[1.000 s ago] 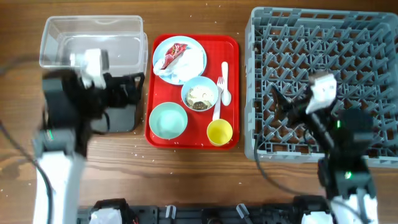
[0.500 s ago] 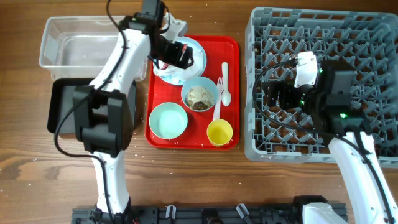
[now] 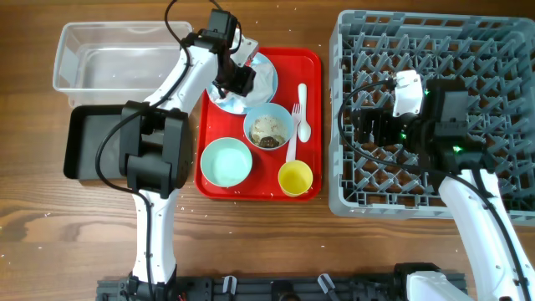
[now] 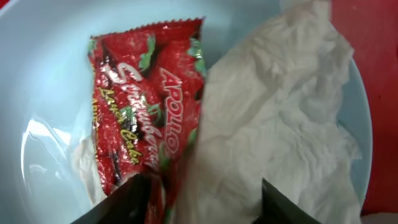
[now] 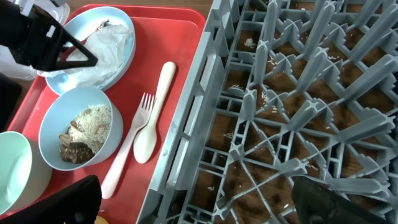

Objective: Sort waste into correct bins and load items into the dishwasher rack
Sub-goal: 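Tip the plate over the clear bin, dropping wrapper and tissue, return plate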

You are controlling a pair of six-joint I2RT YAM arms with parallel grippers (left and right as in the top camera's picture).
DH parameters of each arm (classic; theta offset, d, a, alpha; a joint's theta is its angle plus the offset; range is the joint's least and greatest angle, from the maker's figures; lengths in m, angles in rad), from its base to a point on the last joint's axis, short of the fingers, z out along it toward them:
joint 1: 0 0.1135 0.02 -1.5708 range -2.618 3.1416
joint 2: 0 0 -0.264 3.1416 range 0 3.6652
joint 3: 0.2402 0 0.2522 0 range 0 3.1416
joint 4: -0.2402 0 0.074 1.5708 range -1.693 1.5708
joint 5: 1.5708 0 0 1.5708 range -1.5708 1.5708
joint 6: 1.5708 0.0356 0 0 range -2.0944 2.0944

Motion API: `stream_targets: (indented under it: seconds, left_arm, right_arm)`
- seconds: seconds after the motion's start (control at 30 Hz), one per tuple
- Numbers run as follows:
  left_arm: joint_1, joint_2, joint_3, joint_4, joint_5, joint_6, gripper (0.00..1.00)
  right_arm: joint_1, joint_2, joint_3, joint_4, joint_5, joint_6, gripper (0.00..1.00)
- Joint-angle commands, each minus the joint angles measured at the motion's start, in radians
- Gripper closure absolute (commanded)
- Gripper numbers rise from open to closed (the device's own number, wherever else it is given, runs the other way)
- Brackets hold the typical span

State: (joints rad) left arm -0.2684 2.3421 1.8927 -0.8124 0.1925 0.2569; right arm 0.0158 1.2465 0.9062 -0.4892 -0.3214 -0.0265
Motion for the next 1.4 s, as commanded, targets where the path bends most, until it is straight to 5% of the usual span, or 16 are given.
stream_targets:
  seconds: [0.0, 0.03, 0.2, 0.43, 0.67, 0.7, 0.73, 0.77, 0.8, 0.97, 1.13, 1.23, 1.37]
  left_arm:
    - [-0.003, 0.024, -0.034, 0.002, -0.003, 0.009, 0.78]
    - [-0.003, 0.026, -0.042, -0.011, -0.004, 0.009, 0.96]
    - [0.005, -0.018, -0.018, -0.043, -0.018, -0.037, 0.96]
    - [0.163, -0.316, 0.092, -0.075, -0.095, -0.214, 0.96]
    - [0.387, -0.163, 0.057, -0.072, -0.124, -0.214, 0.95]
    - [0.396, -0.150, 0.057, -0.075, -0.123, -0.214, 0.84]
    - [0.402, -0.142, 0.057, -0.079, -0.123, -0.214, 0.39]
    - [0.402, -0.142, 0.058, -0.079, -0.123, -0.214, 0.07]
    - [0.402, -0.145, 0.058, -0.074, -0.123, -0.214, 0.00]
    - [0.390, -0.266, 0.060, -0.088, -0.022, -0.214, 0.00]
    - [0.333, -0.411, 0.060, -0.277, 0.268, -0.214, 0.00]
    - [0.179, -0.399, 0.010, -0.490, 0.285, -0.226, 0.03]
    - [0.074, -0.399, -0.047, -0.486, 0.235, -0.288, 0.08]
  right_arm:
    - [-0.002, 0.010, 0.018, 0.010, -0.018, 0.008, 0.00]
    - [-0.002, 0.010, 0.018, 0.010, -0.018, 0.008, 0.00]
    - [-0.002, 0.010, 0.018, 0.010, -0.018, 0.008, 0.00]
    - [-0.002, 0.010, 0.018, 0.010, -0.018, 0.008, 0.00]
    - [-0.002, 0.011, 0.018, 0.009, -0.018, 0.008, 0.00]
    - [-0.002, 0.010, 0.018, 0.009, -0.018, 0.008, 0.00]
    - [-0.002, 0.011, 0.018, 0.009, -0.018, 0.008, 0.00]
    - [-0.002, 0.011, 0.018, 0.009, -0.018, 0.008, 0.00]
    - [-0.002, 0.011, 0.018, 0.009, -0.018, 0.008, 0.00]
    - [-0.002, 0.011, 0.018, 0.010, -0.018, 0.008, 0.00]
    - [-0.002, 0.011, 0.018, 0.014, -0.018, 0.009, 0.00]
    - [-0.002, 0.011, 0.018, 0.021, -0.018, 0.035, 0.00]
    - [-0.002, 0.011, 0.018, 0.021, -0.018, 0.035, 0.00]
